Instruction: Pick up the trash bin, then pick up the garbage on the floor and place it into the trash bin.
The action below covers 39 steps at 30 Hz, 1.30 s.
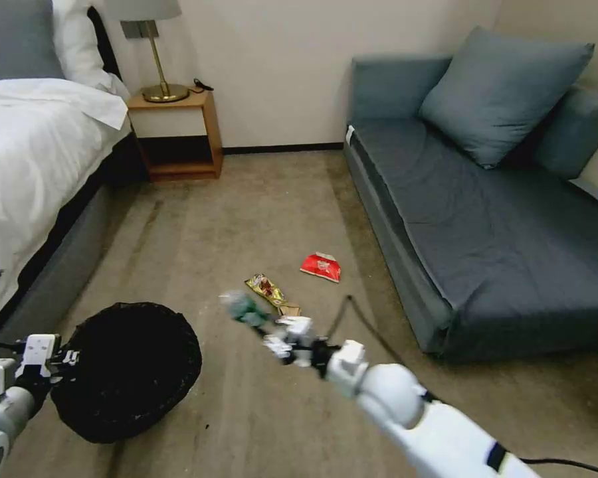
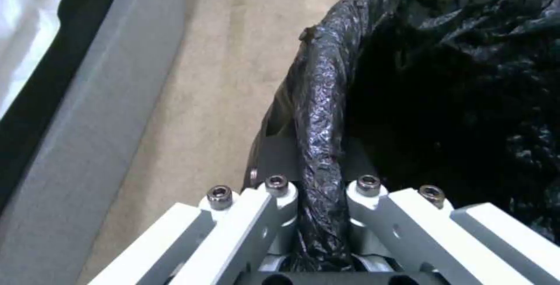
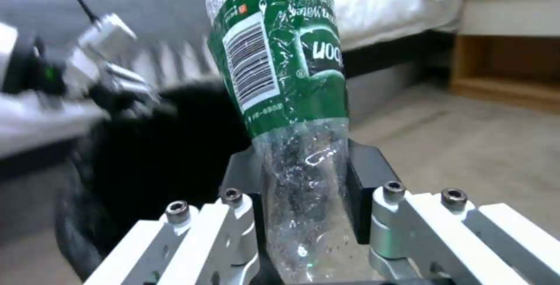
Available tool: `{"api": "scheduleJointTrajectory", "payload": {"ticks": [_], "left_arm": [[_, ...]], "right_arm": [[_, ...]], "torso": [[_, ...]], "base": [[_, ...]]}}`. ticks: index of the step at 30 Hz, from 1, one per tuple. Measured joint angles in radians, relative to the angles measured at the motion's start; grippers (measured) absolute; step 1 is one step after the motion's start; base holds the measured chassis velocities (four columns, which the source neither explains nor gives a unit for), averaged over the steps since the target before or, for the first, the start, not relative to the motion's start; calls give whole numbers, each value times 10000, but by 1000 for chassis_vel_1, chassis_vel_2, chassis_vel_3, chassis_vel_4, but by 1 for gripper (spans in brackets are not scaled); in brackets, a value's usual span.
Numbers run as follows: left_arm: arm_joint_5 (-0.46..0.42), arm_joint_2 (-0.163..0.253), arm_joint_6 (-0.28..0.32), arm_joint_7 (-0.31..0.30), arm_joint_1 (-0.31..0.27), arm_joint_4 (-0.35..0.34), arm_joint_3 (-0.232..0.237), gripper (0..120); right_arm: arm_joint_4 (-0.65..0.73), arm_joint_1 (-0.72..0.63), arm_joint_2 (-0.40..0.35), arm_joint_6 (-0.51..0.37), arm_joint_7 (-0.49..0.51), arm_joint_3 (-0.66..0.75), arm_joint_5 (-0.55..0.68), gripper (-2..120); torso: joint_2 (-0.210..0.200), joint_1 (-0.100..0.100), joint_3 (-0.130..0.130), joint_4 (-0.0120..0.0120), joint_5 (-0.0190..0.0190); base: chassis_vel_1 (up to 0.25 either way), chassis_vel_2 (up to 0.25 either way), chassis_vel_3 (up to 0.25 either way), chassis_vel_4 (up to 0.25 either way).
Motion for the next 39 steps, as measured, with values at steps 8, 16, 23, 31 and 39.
{"api": "scheduleJointTrajectory", "payload": {"ticks": [8, 16, 23, 31, 39], "left_arm": [[-2, -34, 87, -36, -57, -179, 159, 5], [5, -146, 90, -41, -22, -238, 157, 5], [10, -345, 119, -40, -43, -416, 243, 5], [11, -365, 122, 4, 3, -482, 230, 5], [-40, -323, 122, 9, 18, -433, 162, 5]], "right_arm": [[-1465, 1469, 1953, -72, 979, -1549, 1011, 25], [-1956, 1791, 3009, -434, 1811, -2219, 1289, 25], [-2234, 1816, 3357, -597, 2043, -2316, 1046, 36], [-2311, 1711, 3296, -658, 2042, -2191, 883, 62], [-2150, 1512, 3170, -730, 1994, -2020, 701, 96]], "torso": [[0, 0, 0, 1, -1], [0, 0, 0, -1, 0], [0, 0, 0, -1, 0], [0, 0, 0, -2, 1], [0, 0, 0, -1, 3]], "base": [[0, 0, 0, 0], [0, 0, 0, 0], [0, 0, 0, 0], [0, 0, 0, 0], [0, 0, 0, 0]]}}
